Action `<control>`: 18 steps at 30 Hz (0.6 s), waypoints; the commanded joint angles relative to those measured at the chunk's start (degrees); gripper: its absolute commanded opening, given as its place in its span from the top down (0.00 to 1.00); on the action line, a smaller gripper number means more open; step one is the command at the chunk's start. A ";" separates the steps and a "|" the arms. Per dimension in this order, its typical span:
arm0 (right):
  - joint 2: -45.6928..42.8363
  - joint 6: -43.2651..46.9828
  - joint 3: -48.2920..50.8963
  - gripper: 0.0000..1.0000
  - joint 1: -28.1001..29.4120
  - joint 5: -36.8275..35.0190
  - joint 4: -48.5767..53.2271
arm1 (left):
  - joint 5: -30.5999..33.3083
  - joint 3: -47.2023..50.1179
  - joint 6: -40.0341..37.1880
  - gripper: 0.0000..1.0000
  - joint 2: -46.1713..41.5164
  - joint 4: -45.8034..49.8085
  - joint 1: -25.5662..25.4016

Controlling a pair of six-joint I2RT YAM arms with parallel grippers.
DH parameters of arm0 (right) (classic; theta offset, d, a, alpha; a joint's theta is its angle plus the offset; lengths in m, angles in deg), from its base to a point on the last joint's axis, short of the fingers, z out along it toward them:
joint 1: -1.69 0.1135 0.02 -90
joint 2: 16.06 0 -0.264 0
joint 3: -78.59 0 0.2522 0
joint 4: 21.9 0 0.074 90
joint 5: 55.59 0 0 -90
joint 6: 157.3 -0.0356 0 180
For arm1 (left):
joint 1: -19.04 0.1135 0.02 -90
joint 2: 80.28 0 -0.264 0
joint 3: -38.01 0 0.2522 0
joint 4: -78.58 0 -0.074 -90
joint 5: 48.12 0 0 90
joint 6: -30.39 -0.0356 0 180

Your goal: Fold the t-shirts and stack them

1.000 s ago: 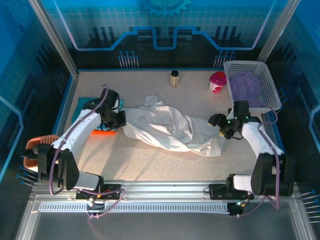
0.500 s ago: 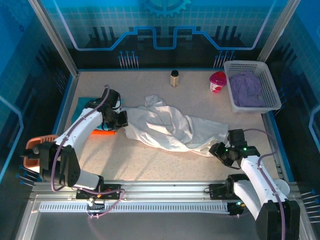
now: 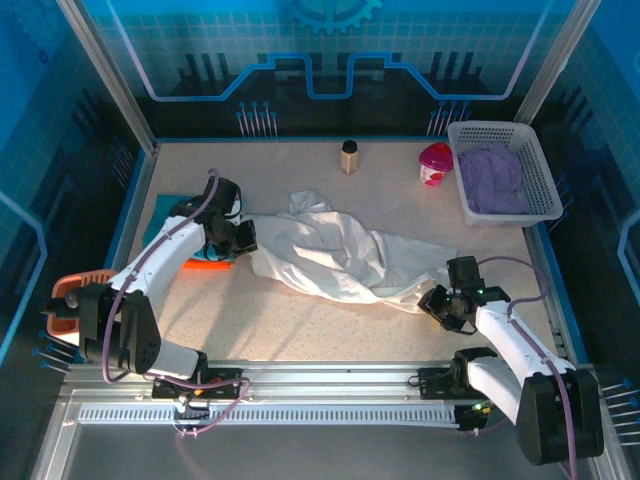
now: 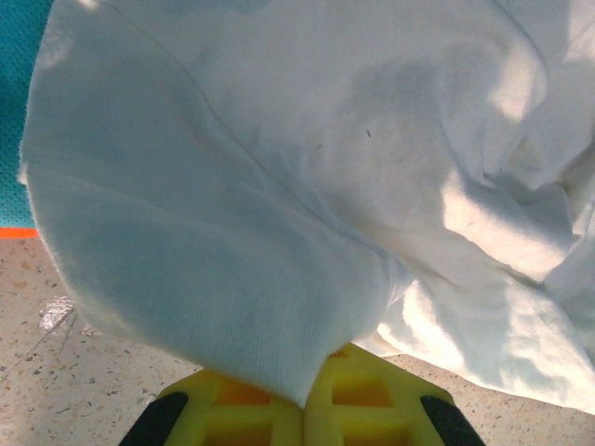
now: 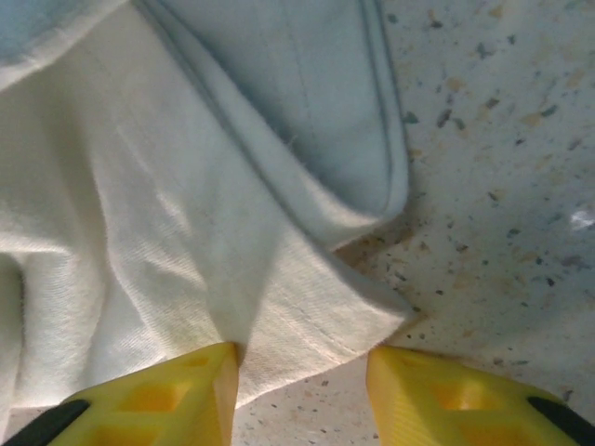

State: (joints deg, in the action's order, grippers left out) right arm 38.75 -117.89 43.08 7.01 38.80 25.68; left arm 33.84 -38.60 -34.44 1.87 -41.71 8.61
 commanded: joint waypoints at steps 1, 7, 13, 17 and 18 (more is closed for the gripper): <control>1.53 -0.52 -0.21 0.62 0.88 -2.47 -4.45 | -1.46 -0.61 0.24 1.00 -0.15 -0.25 0.24; 0.18 -0.49 -0.13 0.75 0.76 -4.31 -6.18 | -1.29 -1.04 -0.10 1.00 -0.14 0.17 0.24; 0.91 0.36 -2.22 0.73 0.62 -5.40 -5.88 | -0.88 -1.26 -0.30 1.00 -0.19 0.54 0.24; 0.92 1.85 -3.80 0.61 0.57 -6.62 -4.07 | -1.11 -1.15 -0.12 1.00 -0.24 0.25 0.24; 0.96 2.33 -3.99 0.61 0.51 -7.05 -3.70 | -1.09 -0.97 -0.09 1.00 -0.36 0.11 0.24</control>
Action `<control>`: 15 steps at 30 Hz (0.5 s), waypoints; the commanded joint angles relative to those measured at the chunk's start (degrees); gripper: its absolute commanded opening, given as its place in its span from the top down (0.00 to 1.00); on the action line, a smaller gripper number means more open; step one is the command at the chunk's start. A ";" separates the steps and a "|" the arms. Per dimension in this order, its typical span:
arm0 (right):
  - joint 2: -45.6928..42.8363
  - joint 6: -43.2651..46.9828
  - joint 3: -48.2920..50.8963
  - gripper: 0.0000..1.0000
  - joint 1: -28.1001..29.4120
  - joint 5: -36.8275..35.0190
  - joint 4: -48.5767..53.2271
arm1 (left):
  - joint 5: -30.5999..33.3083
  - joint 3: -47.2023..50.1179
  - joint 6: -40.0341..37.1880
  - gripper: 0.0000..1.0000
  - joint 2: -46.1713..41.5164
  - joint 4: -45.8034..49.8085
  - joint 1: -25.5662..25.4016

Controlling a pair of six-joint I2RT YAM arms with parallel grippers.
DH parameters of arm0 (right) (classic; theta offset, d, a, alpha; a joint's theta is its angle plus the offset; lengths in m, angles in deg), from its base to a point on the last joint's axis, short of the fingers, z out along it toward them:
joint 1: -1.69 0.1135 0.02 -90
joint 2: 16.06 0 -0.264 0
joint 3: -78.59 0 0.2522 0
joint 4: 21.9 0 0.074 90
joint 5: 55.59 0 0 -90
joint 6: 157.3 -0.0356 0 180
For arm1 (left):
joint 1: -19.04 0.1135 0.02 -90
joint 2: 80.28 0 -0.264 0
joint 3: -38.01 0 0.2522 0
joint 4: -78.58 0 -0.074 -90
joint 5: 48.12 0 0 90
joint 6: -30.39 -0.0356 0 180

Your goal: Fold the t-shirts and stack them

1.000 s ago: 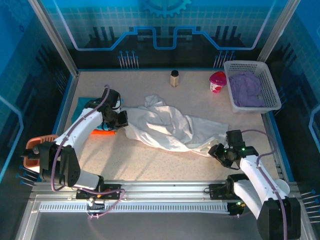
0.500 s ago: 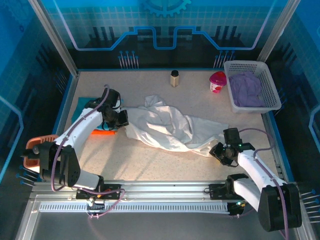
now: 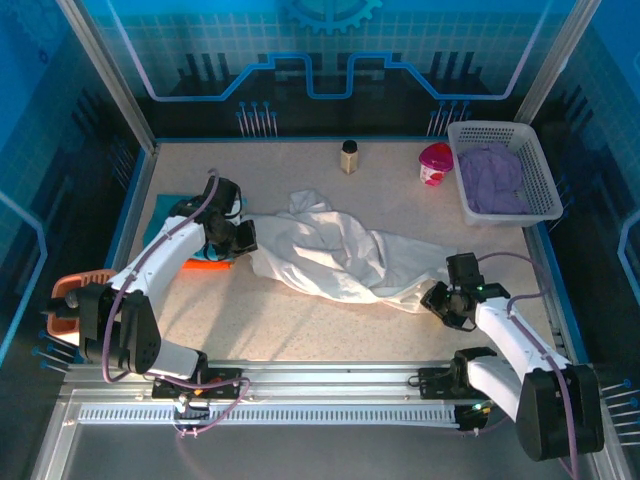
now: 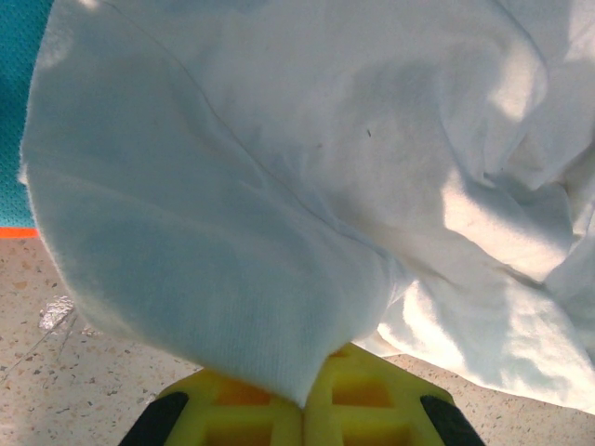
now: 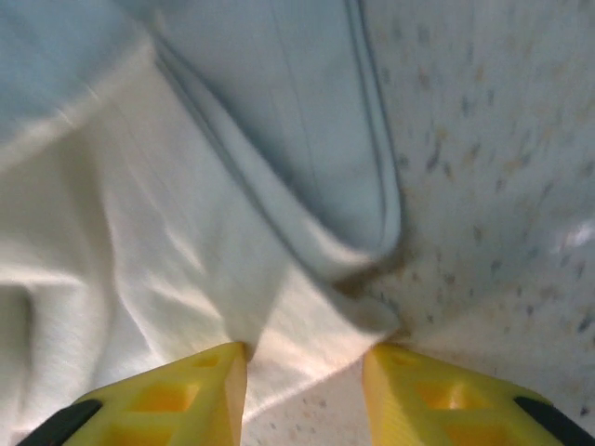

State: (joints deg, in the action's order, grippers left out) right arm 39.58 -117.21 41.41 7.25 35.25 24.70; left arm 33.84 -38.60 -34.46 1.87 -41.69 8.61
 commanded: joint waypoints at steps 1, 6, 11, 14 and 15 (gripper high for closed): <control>0.34 2.17 -2.33 0.61 0.23 -3.78 -2.61 | -1.11 -0.92 -0.01 1.00 -0.32 -0.01 0.24; 2.84 3.87 -2.70 0.67 -0.08 -3.89 -2.56 | -1.28 -0.53 -0.15 1.00 -0.15 -0.05 0.24; 2.49 3.21 -2.46 0.76 -0.07 -2.86 -3.75 | -1.02 -0.35 -0.31 1.00 -0.58 0.23 0.24; 1.21 3.79 -3.73 0.81 -0.03 -2.35 -2.17 | -1.02 -0.17 -0.28 1.00 -0.82 0.16 0.24; 0.51 4.02 -4.52 0.86 0.16 -2.13 -1.17 | -1.02 -0.17 -0.27 1.00 -0.85 0.18 0.29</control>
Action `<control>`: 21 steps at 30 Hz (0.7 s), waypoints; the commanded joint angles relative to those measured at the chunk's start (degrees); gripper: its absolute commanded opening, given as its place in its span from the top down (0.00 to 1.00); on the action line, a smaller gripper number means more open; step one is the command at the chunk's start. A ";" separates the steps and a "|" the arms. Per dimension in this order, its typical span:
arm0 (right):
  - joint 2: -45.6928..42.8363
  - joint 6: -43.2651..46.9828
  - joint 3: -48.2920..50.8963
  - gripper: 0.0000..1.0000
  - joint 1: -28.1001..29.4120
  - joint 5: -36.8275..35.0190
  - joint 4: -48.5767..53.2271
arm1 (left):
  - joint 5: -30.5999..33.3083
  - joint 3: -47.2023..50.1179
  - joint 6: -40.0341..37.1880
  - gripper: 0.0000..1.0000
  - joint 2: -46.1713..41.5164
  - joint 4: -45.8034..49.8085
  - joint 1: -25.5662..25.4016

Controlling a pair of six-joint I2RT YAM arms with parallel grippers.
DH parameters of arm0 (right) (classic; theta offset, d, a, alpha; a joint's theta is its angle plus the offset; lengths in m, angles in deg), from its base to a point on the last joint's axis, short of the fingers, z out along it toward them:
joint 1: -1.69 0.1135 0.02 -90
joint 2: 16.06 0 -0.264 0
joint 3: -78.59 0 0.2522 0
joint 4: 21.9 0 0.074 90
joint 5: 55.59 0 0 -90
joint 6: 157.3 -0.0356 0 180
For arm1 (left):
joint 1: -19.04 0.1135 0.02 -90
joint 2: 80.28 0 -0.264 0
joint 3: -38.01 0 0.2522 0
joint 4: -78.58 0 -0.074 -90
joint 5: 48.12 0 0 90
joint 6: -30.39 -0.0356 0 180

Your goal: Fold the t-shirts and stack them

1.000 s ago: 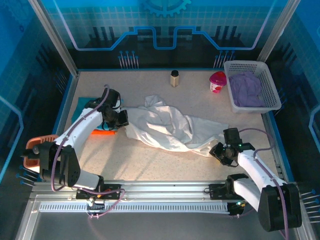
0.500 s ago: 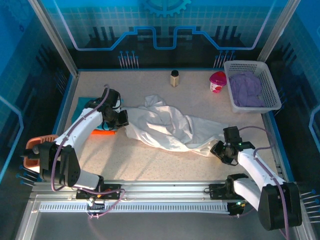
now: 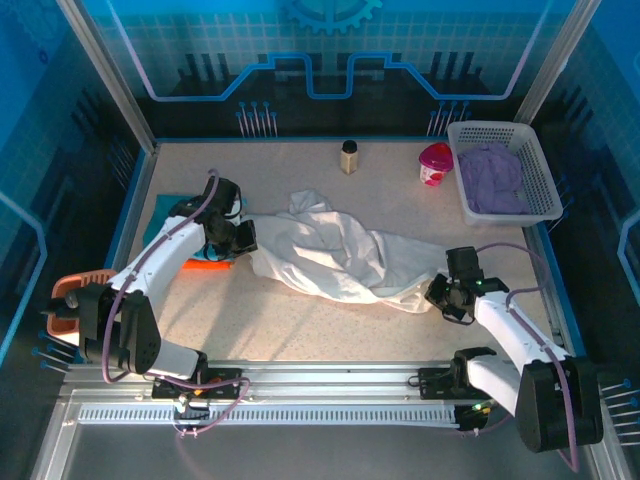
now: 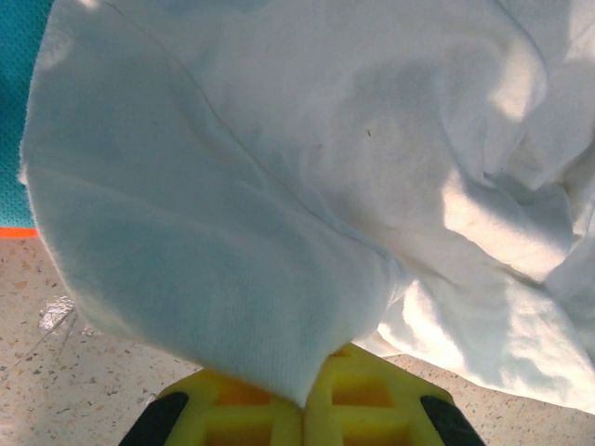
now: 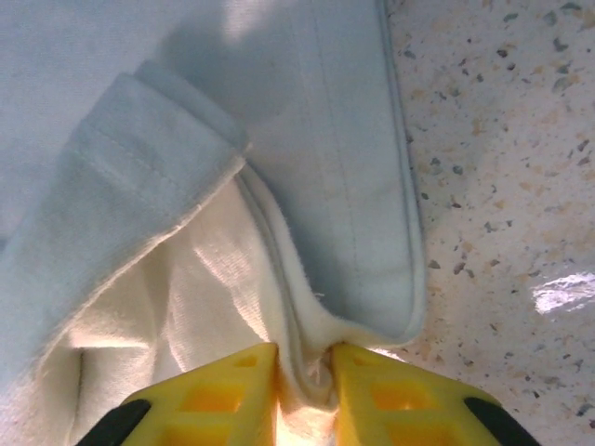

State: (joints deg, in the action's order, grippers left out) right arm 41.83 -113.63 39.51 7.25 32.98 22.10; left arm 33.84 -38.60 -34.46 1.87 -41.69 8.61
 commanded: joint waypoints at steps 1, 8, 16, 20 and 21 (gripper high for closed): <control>-2.55 0.77 -3.31 0.91 0.19 0.46 2.26 | -1.01 -0.08 -0.26 1.00 -0.85 0.27 0.24; -5.99 2.07 -10.20 0.99 -2.31 6.66 7.44 | -0.98 -1.33 -0.35 1.00 -1.20 0.82 0.24; -2.91 5.03 -15.52 1.00 -14.55 20.14 6.55 | -0.06 -3.64 -1.76 1.00 -1.83 3.35 1.58; -1.92 6.91 -18.44 1.00 -20.13 25.15 8.69 | -0.25 -4.95 -2.25 1.00 -2.91 5.08 2.62; -1.97 7.40 -19.08 1.00 -20.91 25.87 9.77 | -0.31 -5.22 -2.19 1.00 -3.19 5.63 2.69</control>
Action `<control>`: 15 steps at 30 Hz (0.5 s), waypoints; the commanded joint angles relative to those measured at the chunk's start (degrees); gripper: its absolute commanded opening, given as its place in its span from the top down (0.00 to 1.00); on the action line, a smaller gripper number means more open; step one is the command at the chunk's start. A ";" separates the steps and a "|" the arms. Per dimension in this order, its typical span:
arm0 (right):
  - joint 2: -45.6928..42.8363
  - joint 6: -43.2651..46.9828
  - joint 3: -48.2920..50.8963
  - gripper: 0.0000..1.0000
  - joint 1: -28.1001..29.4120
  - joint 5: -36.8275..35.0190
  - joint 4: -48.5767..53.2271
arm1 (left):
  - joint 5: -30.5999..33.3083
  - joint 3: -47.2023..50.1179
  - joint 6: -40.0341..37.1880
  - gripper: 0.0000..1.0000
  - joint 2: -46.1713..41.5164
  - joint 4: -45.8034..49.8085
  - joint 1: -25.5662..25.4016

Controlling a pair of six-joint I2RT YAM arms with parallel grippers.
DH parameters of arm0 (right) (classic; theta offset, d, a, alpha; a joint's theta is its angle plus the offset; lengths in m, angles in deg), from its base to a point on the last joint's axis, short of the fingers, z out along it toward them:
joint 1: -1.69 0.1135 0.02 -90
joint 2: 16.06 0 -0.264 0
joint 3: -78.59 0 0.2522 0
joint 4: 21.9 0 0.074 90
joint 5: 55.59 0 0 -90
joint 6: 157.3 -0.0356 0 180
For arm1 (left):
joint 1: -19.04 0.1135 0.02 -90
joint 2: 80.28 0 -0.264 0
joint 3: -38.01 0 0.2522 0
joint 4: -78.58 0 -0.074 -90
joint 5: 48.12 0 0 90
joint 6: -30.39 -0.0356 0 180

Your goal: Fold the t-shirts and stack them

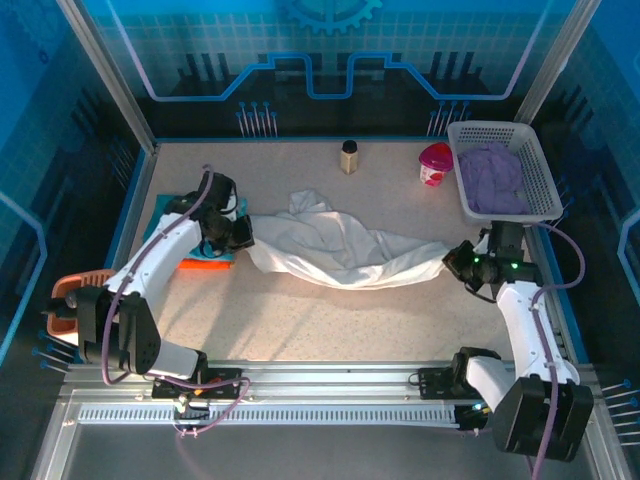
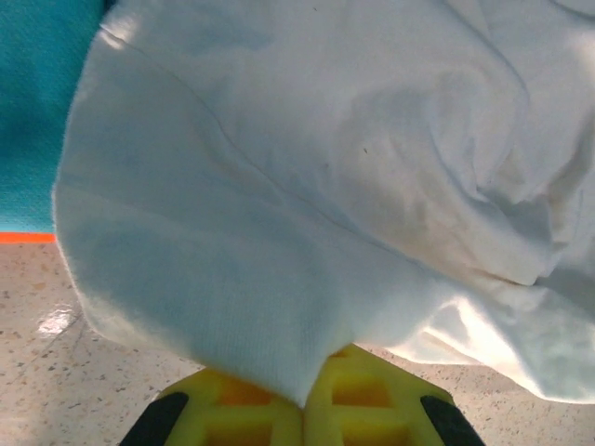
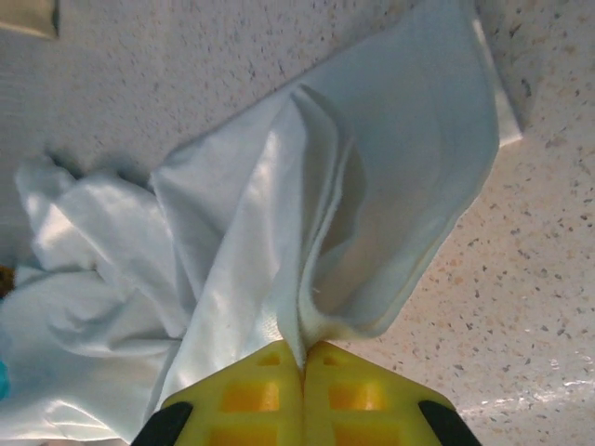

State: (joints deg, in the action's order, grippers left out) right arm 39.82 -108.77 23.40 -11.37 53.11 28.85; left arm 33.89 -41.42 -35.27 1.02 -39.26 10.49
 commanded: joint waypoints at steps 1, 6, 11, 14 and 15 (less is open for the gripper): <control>-0.11 2.98 -3.35 1.00 -2.69 6.26 4.06 | -0.74 -2.49 -1.27 1.00 -2.52 3.81 0.74; -2.49 2.76 -2.66 1.00 -5.24 15.29 8.96 | -2.55 -1.30 -0.43 1.00 -4.48 6.72 0.78; -9.35 5.77 -4.93 1.00 -8.97 11.31 16.84 | 0.06 -0.07 -1.21 1.00 -7.05 9.22 2.61; -10.23 6.32 -5.42 1.00 -14.11 13.25 16.71 | -2.33 -0.95 -1.67 1.00 -7.12 9.24 5.55; -9.66 5.81 -5.55 1.00 -14.27 13.96 16.05 | -2.67 -1.68 -1.85 1.00 -6.96 9.25 5.93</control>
State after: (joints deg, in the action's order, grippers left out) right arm 29.94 -104.45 19.71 -23.17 64.54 42.53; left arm 32.82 -42.03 -35.86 -5.17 -32.25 14.35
